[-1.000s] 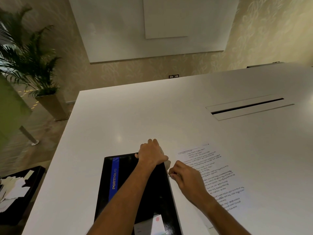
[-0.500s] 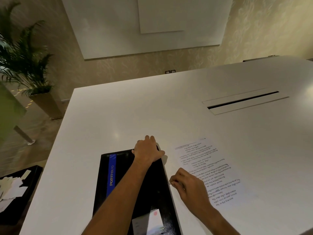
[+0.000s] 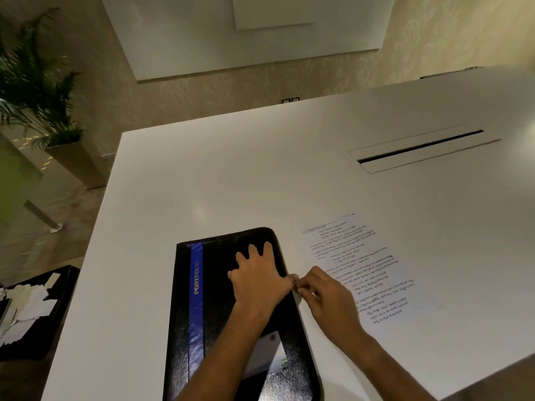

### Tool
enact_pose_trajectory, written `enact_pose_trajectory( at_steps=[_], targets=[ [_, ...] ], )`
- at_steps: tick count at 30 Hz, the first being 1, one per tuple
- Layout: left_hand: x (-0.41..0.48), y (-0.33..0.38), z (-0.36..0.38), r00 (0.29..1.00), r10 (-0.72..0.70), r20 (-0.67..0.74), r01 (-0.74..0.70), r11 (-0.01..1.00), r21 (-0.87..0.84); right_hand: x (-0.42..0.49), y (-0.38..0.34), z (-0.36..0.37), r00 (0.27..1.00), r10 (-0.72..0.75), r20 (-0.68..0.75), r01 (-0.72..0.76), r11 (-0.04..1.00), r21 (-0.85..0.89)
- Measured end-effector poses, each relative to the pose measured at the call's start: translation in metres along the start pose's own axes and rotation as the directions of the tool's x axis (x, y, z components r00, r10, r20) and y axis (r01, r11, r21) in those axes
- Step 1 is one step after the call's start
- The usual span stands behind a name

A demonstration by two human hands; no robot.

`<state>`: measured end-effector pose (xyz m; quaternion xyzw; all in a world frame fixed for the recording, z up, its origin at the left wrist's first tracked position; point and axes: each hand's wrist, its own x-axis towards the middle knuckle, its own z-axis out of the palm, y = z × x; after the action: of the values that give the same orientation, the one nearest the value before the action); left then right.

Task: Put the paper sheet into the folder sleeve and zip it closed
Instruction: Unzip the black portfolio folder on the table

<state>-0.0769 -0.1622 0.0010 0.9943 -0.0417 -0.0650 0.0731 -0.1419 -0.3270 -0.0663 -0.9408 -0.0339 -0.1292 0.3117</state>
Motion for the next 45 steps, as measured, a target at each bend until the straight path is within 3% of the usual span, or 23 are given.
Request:
enact_pose_trajectory(
  at_steps=[7, 22, 30, 34, 36, 40, 45],
  targets=[
    [0.012, 0.01, -0.002, 0.996, 0.002, 0.085, -0.006, 0.999, 0.037, -0.013, -0.009, 0.001, 1.0, 0.022, 0.007, -0.022, 1.0, -0.01],
    [0.016, 0.005, -0.004, 0.991, 0.1, 0.085, -0.091, 0.991, -0.1, -0.087, -0.049, -0.016, 0.978, 0.176, -0.115, -0.176, 0.984, 0.013],
    [0.004, 0.005, -0.004, 0.989, 0.146, -0.028, -0.148, 0.986, -0.08, -0.126, -0.052, -0.027, 0.982, 0.176, -0.063, -0.174, 0.984, 0.029],
    [-0.037, -0.012, -0.006, 0.966, 0.259, 0.023, -0.233, 0.901, -0.367, -0.129, -0.049, -0.03, 0.987, 0.156, -0.038, -0.153, 0.986, 0.065],
    [-0.069, -0.03, -0.002, 0.935, 0.355, 0.003, -0.333, 0.881, -0.335, -0.125, -0.046, -0.033, 0.989, 0.143, -0.026, -0.141, 0.987, 0.07],
    [-0.116, -0.064, 0.018, 0.81, 0.547, 0.213, -0.474, 0.824, -0.311, -0.119, -0.043, -0.035, 0.991, 0.134, -0.008, -0.133, 0.987, 0.088],
    [-0.138, -0.064, 0.03, 0.822, 0.558, 0.116, -0.522, 0.819, -0.237, -0.122, -0.04, -0.034, 0.991, 0.134, -0.007, -0.13, 0.977, 0.169]
  ],
)
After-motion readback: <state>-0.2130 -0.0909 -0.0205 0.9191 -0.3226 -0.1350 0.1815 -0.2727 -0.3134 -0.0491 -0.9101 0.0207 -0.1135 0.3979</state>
